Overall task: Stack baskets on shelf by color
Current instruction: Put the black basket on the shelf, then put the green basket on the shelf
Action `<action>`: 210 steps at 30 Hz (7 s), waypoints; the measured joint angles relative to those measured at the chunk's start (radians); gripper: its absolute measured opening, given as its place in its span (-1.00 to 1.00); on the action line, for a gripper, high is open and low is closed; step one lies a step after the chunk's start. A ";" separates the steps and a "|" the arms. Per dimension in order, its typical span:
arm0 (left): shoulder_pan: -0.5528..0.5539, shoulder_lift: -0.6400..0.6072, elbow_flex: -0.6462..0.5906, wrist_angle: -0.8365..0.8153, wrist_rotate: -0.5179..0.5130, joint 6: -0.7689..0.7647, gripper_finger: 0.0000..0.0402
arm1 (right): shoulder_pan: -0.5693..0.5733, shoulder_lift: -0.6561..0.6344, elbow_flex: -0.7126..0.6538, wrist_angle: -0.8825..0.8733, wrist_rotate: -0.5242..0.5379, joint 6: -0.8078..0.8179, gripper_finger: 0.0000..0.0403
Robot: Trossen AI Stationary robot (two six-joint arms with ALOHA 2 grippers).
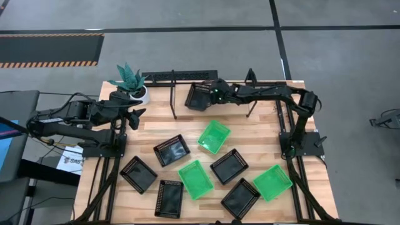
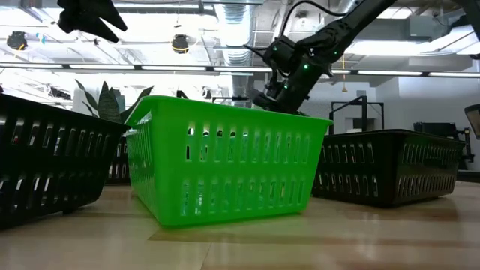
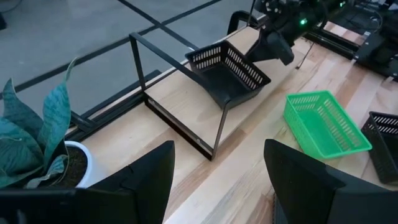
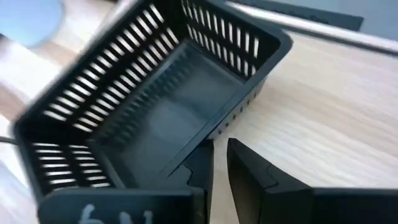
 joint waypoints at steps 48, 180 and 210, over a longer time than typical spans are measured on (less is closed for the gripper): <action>0.000 0.000 0.000 -0.001 -0.001 -0.002 0.17 | -0.014 -0.033 0.607 -0.534 0.077 -0.266 -0.67; 0.000 0.000 -0.001 -0.035 0.053 -0.109 0.17 | 0.098 -0.120 0.255 -0.720 -0.133 -0.490 -0.93; 0.000 0.000 0.000 -0.069 0.028 -0.135 0.17 | -0.245 0.028 0.407 -0.701 -0.318 -1.185 -0.84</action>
